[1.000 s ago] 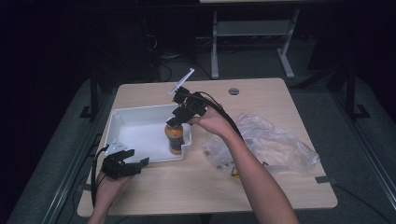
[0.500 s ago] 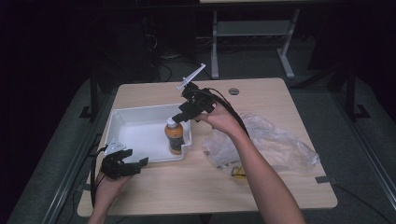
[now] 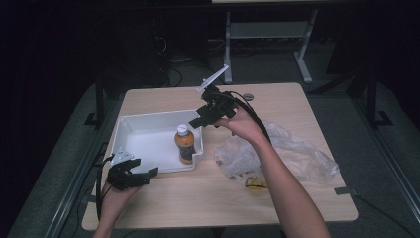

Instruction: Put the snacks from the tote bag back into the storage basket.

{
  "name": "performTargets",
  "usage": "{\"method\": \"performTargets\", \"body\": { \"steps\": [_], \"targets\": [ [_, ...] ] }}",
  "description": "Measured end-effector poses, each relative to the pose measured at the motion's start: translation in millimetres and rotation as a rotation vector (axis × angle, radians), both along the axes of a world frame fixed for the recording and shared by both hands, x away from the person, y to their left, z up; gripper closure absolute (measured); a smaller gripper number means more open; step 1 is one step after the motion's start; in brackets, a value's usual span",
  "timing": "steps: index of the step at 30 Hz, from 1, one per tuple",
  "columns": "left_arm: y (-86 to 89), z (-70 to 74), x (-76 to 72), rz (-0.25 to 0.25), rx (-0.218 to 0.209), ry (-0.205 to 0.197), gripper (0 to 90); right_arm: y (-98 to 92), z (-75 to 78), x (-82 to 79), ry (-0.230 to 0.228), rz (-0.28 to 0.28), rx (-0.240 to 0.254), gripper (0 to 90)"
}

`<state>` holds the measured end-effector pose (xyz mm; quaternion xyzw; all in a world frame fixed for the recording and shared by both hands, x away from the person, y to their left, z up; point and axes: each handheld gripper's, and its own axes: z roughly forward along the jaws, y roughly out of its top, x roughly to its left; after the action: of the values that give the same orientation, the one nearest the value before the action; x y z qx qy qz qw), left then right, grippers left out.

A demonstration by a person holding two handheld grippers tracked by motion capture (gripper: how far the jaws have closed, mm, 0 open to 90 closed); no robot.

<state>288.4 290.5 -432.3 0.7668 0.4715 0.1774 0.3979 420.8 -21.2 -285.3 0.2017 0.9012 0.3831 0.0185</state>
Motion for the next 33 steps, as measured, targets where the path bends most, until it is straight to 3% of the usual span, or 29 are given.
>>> {"method": "performTargets", "body": {
  "steps": [20, 33],
  "targets": [
    [-1.6, -1.5, -1.0, -0.011, 0.016, 0.005, 21.7, -28.1, 3.6, -1.1, -0.018, -0.046, -0.001, 40.5],
    [-0.2, -1.0, -1.5, -0.012, 0.025, 0.008, 21.7, -49.7, 4.4, -2.4, -0.007, -0.104, 0.006, 40.5]
  ]
}}
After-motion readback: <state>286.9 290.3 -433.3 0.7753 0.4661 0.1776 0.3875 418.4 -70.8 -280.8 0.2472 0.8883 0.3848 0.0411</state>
